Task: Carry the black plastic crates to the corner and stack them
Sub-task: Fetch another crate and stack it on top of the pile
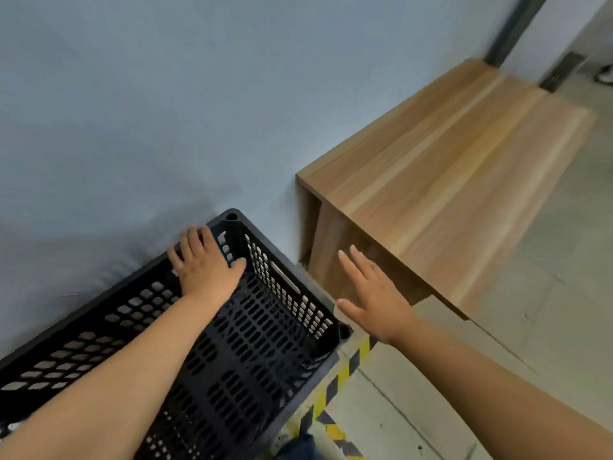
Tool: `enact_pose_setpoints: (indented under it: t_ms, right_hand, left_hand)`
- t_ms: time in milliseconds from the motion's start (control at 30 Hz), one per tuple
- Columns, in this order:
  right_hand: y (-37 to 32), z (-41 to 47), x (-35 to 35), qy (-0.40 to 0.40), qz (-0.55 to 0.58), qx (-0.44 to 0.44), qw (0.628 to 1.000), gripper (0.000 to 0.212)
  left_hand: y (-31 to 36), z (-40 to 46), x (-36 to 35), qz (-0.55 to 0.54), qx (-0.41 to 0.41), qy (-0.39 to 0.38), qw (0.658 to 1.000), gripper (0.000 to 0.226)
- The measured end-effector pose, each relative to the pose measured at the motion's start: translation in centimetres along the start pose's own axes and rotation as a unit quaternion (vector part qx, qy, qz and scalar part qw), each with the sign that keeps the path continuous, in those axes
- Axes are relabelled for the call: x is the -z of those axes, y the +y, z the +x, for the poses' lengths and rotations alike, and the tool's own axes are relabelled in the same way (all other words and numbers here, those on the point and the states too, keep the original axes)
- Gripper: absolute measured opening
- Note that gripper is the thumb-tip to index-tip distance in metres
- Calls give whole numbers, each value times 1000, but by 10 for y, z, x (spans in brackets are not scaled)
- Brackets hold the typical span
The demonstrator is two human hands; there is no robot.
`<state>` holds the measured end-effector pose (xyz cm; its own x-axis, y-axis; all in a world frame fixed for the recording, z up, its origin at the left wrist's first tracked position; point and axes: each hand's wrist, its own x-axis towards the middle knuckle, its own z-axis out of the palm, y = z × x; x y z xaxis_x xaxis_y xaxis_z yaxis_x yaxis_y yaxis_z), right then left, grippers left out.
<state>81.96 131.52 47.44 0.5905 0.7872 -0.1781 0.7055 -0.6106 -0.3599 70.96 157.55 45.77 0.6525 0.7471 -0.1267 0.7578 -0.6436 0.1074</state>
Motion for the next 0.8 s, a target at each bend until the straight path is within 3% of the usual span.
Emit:
enact_pose_setpoints:
  t_ms: [167, 333, 600, 800]
  right_hand:
    - [50, -72, 13, 25, 9, -87, 996, 83]
    - [104, -170, 38, 64, 24, -157, 985, 82]
    - [214, -378, 47, 105, 41, -290, 950, 79]
    - [275, -543, 33, 146, 81, -456, 874, 80]
  left_hand:
    - [116, -57, 10, -38, -240, 23, 970, 76]
    - [227, -157, 2, -1, -388, 8, 922, 76]
    - [385, -336, -33, -6, -523, -92, 847, 75]
    - [487, -474, -60, -53, -578, -201, 789, 72]
